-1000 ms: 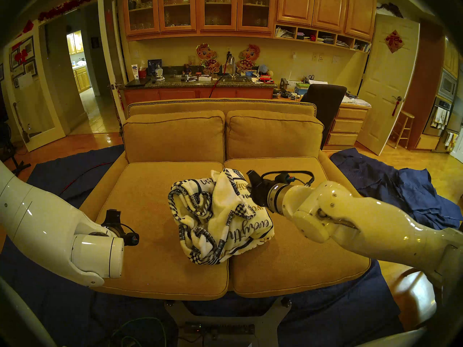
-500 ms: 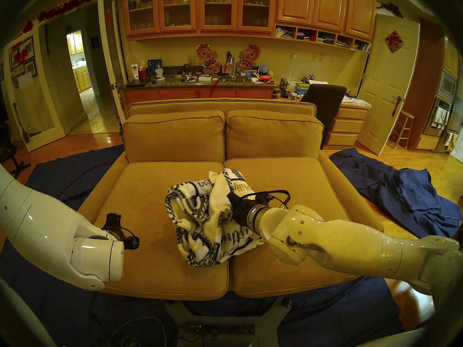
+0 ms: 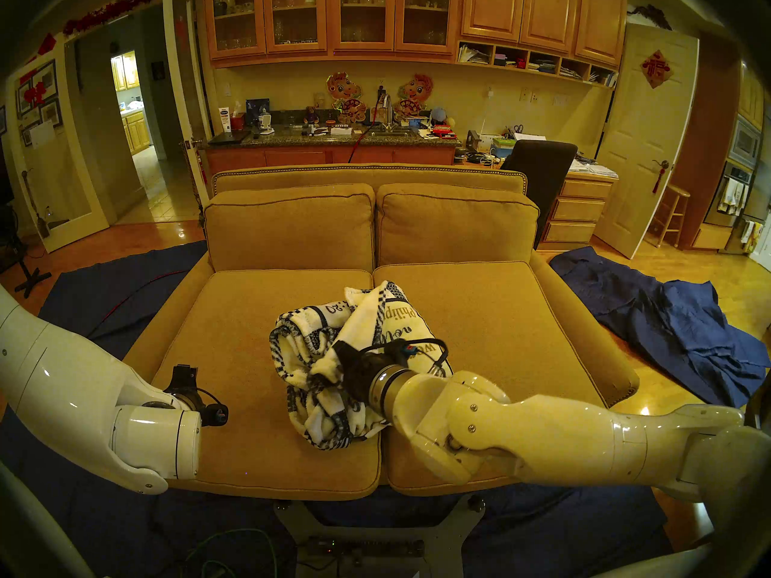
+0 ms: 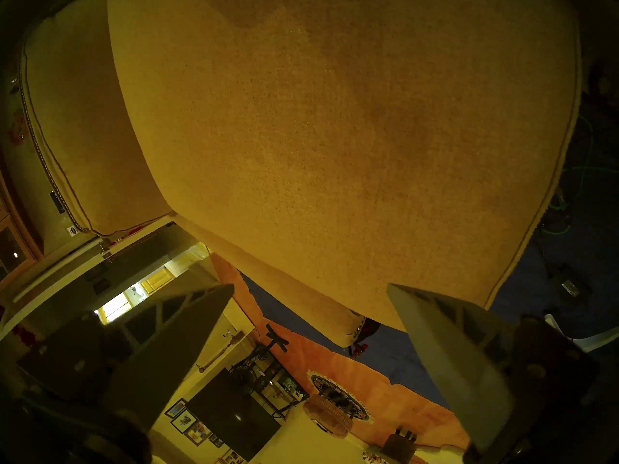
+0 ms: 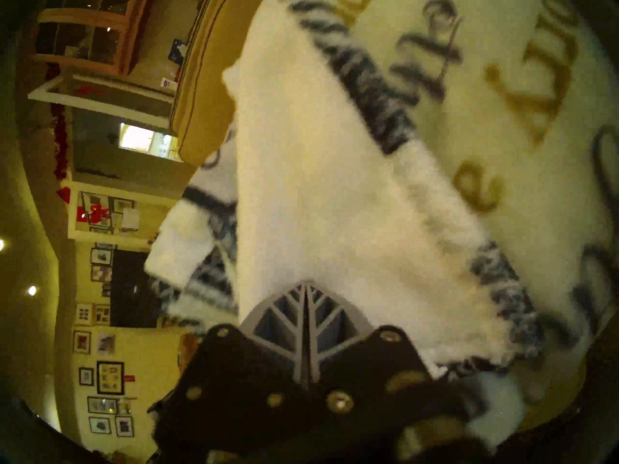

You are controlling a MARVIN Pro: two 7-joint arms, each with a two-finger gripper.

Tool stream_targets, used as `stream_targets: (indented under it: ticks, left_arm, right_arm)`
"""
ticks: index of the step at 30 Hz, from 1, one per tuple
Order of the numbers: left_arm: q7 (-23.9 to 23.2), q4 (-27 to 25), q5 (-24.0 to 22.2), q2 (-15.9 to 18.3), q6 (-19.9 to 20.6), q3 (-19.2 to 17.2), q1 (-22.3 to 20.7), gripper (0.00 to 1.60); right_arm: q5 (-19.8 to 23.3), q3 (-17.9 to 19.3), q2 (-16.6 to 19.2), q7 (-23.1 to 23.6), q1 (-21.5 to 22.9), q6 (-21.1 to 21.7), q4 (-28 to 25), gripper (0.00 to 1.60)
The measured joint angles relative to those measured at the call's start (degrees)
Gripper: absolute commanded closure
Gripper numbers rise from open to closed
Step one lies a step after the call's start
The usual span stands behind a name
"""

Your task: Fold the blanket in half twice

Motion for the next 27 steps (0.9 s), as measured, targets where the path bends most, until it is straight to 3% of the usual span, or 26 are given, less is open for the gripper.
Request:
stream_targets:
  ticks: [10, 14, 19, 27]
  left_arm:
    - [0.0, -0.08, 0.68, 1.0, 0.0, 0.95, -0.37, 0.0]
    - [0.0, -0.29, 0.9, 1.5, 0.0, 1.47, -0.6, 0.0]
    - [0.0, -0.33, 1.39, 2.03, 0.0, 1.78, -0.7, 0.0]
    - [0.0, 0.84, 2.45, 1.86, 0.0, 0.57, -0.58, 0.0]
  right_arm:
    - [1.47, -1.51, -6.16, 2.98, -0.72, 0.38, 0.43, 1.6]
    - [1.93, -0.96, -7.04, 3.25, -0.44, 0.05, -1.28, 1.6]
    - [1.09, 0.54, -5.44, 1.15, 0.17, -1.34, -5.71, 1.6]
    - [0.11, 4.95, -0.13, -4.6, 0.54, -3.05, -6.19, 1.6]
